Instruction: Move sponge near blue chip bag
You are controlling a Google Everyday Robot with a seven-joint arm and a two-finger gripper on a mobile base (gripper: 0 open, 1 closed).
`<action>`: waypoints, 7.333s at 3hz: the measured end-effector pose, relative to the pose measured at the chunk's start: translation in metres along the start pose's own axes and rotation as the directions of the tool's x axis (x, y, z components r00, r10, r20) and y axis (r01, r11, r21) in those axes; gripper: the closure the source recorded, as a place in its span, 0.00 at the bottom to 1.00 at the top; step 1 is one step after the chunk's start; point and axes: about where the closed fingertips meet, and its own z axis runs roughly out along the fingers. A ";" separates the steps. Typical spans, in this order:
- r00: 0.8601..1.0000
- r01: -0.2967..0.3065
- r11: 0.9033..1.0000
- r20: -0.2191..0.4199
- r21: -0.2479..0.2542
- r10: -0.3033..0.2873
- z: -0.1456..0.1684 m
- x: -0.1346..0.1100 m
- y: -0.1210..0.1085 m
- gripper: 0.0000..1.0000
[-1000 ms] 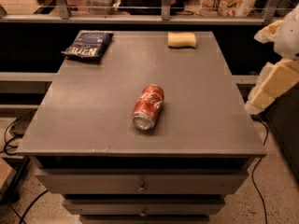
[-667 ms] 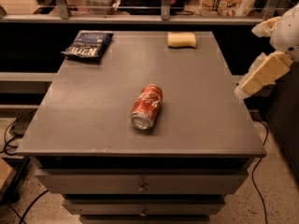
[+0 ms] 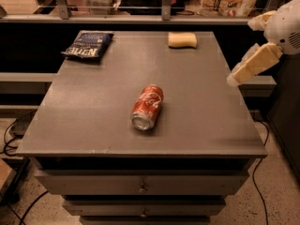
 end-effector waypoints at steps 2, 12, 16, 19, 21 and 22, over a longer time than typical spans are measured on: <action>0.985 -0.079 0.994 0.159 0.074 0.066 0.031 -0.011 -0.037 0.00; 0.775 -0.455 0.887 0.528 0.084 0.347 0.251 -0.010 -0.222 0.00; 0.815 -0.446 0.893 0.440 0.059 0.378 0.297 0.005 -0.220 0.45; 0.815 -0.444 0.894 0.439 0.058 0.377 0.294 0.002 -0.221 1.00; 0.816 -0.444 0.894 0.439 0.058 0.377 0.294 0.001 -0.221 1.00; 0.816 -0.444 0.894 0.439 0.058 0.376 0.294 0.001 -0.221 1.00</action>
Offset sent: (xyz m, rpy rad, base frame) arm 0.1189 0.0063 -0.0123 0.4518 -0.1895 -0.1016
